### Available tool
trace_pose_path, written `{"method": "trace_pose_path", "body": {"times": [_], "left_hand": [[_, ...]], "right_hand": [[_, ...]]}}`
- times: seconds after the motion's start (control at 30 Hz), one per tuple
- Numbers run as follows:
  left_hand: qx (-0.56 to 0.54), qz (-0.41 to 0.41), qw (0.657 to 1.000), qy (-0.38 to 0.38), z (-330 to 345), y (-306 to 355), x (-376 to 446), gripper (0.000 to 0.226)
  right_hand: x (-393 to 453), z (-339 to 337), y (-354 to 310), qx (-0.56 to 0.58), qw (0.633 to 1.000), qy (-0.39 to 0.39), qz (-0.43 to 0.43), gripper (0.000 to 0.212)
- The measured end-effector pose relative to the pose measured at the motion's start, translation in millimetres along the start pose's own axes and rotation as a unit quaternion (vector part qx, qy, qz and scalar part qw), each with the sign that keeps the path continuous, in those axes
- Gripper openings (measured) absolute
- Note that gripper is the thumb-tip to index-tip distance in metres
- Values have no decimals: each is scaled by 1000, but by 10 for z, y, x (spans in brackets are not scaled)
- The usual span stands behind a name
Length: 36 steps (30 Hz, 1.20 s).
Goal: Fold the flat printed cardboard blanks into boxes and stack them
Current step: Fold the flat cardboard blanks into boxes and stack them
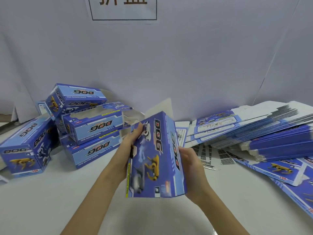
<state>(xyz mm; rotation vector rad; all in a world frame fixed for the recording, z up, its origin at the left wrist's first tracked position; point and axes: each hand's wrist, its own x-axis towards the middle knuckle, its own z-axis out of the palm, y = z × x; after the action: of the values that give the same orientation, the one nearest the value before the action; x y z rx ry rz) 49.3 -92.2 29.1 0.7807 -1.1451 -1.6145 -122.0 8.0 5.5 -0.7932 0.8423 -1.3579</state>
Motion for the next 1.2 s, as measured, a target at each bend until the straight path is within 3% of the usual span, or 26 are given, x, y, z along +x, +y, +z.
{"method": "trace_pose_path", "body": {"times": [0.1, 0.23, 0.3, 0.4, 0.5, 0.6, 0.73, 0.83, 0.97, 1.03, 1.1, 1.2], "left_hand": [[-11, 43, 999, 17, -103, -67, -37, 76], [54, 107, 992, -42, 27, -107, -81, 42], [43, 136, 988, -56, 80, -140, -141, 42], [86, 190, 977, -54, 165, -148, -190, 51], [102, 230, 967, -46, 188, -161, -211, 44], [111, 254, 959, -56, 208, -156, -228, 47], [98, 292, 949, -68, 266, -193, -213, 63], [155, 342, 926, -39, 257, -208, -169, 77], [152, 323, 932, -53, 195, -193, -198, 64], [140, 307, 940, -41, 207, -205, -226, 75], [95, 285, 952, -51, 238, -209, -236, 81], [82, 256, 960, -77, 249, -208, -240, 61]], "right_hand": [[101, -33, -2, -95, 989, 79, -87, 33], [103, -106, -58, -178, 947, 69, -257, 48], [84, -104, -39, -266, 916, 73, -292, 56], [85, -63, -45, -264, 908, 94, -312, 46], [65, -48, -118, -232, 904, 104, -344, 37], [39, -59, -171, -243, 893, 110, -362, 49], [39, -95, -188, -256, 886, 123, -365, 40], [22, -62, -200, -252, 883, 102, -384, 49], [15, -58, -204, -329, 843, 84, -417, 25], [0, -78, -150, -329, 851, 74, -402, 23], [-5, -39, -132, -291, 880, 60, -370, 45], [38, 26, -202, -216, 932, 82, -278, 100]]}}
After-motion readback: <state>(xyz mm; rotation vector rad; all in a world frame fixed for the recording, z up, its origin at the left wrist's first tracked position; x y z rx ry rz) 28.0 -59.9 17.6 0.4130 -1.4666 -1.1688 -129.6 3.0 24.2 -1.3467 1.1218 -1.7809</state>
